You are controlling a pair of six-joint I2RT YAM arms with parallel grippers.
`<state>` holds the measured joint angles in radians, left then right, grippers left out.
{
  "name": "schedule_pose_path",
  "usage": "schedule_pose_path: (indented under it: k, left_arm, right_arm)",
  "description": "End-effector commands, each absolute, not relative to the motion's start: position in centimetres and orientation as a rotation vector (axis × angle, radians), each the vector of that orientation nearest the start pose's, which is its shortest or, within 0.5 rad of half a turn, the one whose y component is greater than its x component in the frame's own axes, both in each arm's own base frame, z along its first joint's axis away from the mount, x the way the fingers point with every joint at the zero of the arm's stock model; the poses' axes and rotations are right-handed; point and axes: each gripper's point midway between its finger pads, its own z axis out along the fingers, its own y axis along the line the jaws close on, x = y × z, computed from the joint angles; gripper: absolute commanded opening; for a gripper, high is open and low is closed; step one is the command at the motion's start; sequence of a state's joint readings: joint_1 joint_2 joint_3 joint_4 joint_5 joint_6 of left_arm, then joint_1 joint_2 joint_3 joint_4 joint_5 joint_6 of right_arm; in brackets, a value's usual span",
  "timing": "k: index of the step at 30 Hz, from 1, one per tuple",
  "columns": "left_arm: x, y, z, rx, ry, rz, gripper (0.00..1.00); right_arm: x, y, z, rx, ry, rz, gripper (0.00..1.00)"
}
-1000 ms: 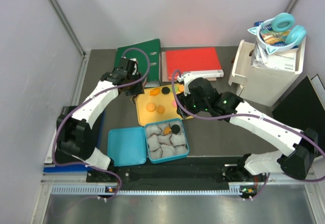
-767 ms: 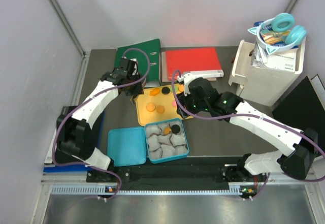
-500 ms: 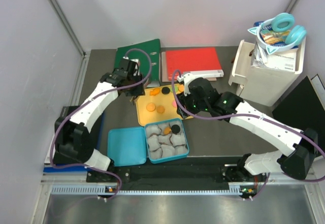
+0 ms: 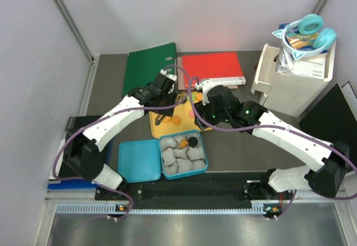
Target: Pack the cookies
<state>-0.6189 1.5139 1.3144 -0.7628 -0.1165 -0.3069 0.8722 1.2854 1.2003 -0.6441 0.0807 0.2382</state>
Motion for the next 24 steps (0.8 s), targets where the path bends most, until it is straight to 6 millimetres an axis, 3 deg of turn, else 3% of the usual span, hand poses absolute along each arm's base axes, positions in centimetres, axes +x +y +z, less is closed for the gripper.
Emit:
schedule_pose_path:
  k: [1, 8, 17, 24]
  left_arm:
    - [30.0, -20.6, 16.2, 0.365, 2.497, -0.158, 0.51]
    - [27.2, -19.7, 15.7, 0.334, 2.528, -0.121, 0.53]
    - [24.8, -16.2, 15.2, 0.246, 2.576, 0.029, 0.53]
    - [24.3, -18.0, 16.1, 0.26, 2.553, -0.116, 0.53]
  right_arm:
    - [23.6, 26.2, 23.0, -0.634, 2.189, 0.477, 0.59]
    - [23.6, 26.1, 22.7, -0.626, 2.195, 0.473, 0.59]
    - [23.8, 26.3, 23.0, -0.626, 2.188, 0.478, 0.59]
    - [23.6, 26.3, 22.7, -0.625, 2.195, 0.49, 0.59]
